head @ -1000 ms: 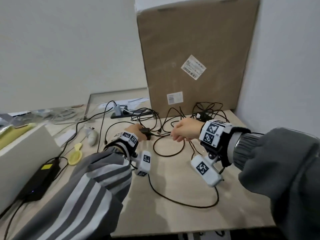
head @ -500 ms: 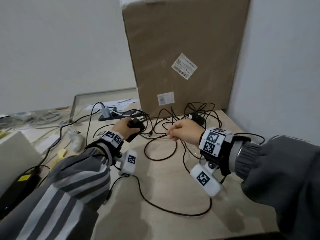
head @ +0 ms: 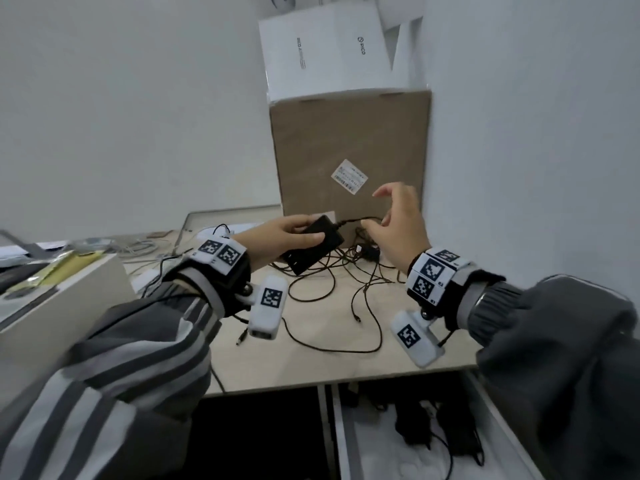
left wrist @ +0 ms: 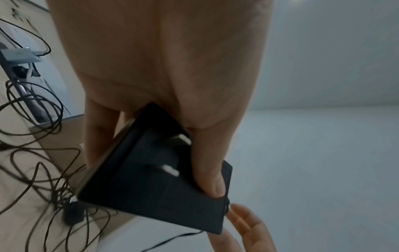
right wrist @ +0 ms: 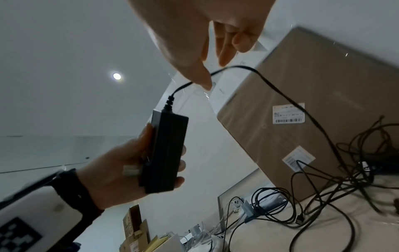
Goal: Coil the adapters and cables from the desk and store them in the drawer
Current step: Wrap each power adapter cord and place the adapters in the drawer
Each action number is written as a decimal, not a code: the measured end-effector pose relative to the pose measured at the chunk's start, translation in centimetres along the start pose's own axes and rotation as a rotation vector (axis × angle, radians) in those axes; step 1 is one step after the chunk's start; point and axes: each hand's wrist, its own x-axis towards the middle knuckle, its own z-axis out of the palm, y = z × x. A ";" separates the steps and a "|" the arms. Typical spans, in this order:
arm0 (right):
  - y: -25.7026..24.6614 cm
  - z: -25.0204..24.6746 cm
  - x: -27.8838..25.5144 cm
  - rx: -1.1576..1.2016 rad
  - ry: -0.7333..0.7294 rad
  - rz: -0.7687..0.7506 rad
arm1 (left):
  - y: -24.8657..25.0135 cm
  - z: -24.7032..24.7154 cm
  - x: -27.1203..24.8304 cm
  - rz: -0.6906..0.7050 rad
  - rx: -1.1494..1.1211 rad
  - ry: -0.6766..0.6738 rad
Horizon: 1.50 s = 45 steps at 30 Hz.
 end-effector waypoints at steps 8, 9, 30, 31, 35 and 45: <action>-1.1 -6.3 -7.1 -0.104 -0.181 0.070 | -0.4 9.2 -5.3 -0.088 -0.215 0.043; -1.3 -7.0 -7.6 -0.100 -0.200 0.122 | -0.5 10.2 -5.7 -0.105 -0.226 0.059; -3.2 -7.9 -10.8 0.140 -0.406 0.357 | -1.5 15.4 -6.0 -0.285 -0.583 0.270; -3.2 -7.4 -11.0 0.145 -0.420 0.413 | -1.4 15.6 -5.9 -0.280 -0.578 0.255; -3.4 -6.6 -11.2 0.213 -0.402 0.561 | -1.2 15.7 -5.6 -0.265 -0.503 0.214; -2.8 -7.3 -11.2 0.291 -0.441 0.518 | -1.7 15.1 -6.8 -0.267 -0.436 0.066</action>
